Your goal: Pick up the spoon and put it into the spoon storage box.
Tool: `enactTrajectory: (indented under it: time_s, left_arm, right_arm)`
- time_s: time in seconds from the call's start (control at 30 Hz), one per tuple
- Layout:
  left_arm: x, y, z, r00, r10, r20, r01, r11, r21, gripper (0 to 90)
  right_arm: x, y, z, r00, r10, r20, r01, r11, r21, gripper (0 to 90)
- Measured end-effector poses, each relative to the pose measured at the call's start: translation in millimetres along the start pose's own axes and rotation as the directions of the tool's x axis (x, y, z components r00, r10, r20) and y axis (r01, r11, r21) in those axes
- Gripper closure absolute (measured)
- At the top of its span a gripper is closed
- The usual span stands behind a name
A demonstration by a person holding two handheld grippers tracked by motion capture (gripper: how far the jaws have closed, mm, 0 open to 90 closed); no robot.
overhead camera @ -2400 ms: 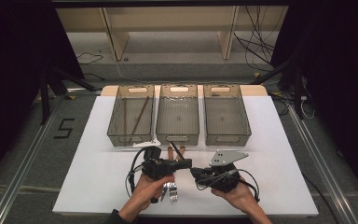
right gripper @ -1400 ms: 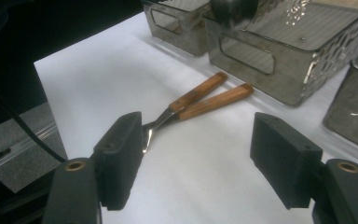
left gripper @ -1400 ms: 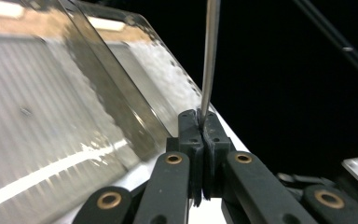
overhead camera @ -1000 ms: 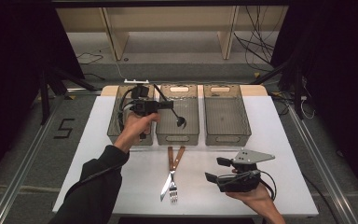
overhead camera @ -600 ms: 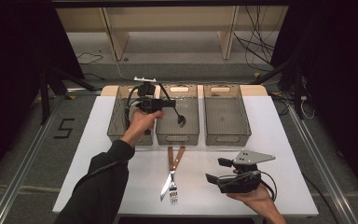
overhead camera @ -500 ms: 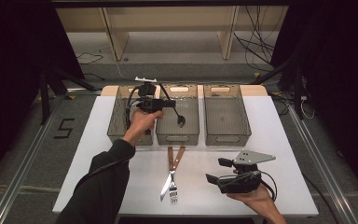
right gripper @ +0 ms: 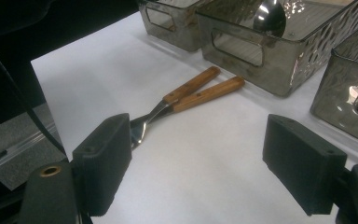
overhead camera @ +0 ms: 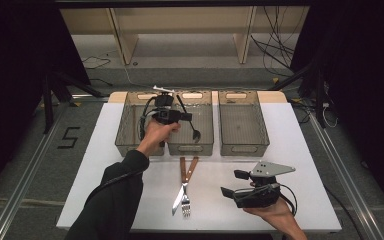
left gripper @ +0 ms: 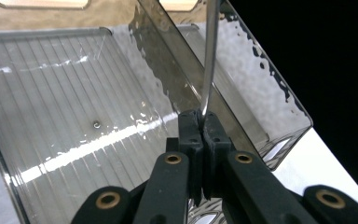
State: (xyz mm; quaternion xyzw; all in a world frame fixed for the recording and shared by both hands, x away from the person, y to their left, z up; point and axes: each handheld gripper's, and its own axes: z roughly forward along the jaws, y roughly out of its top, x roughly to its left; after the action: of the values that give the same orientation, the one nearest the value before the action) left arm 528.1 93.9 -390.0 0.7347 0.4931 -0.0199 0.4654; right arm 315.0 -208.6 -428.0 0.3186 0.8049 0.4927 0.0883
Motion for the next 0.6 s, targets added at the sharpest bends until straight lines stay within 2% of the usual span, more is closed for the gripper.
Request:
enactTrajectory:
  time_s: [0.2, 0.53, 0.6]
  left_arm:
    - [2.0, -2.3, 7.3, 1.0, -0.009, 0.004, 0.009, 0.9994, 0.033, 88.5]
    - [0.4, -3.7, 18.5, 0.9994, -0.007, -0.034, 0.009, 0.9987, 0.049, 87.5]
    - [0.0, -3.1, 20.5, 0.9991, -0.019, -0.038, 0.021, 0.9987, 0.046, 82.7]
  right_arm:
    - [-0.3, -0.5, 0.3, 1.0, -0.001, 0.0, 0.001, 1.0, 0.001, 24.5]
    - [0.1, -0.8, 0.5, 1.0, 0.001, -0.002, -0.001, 1.0, 0.003, 24.5]
    - [-0.1, -0.9, 0.4, 1.0, 0.0, -0.002, 0.0, 1.0, 0.002, 24.7]
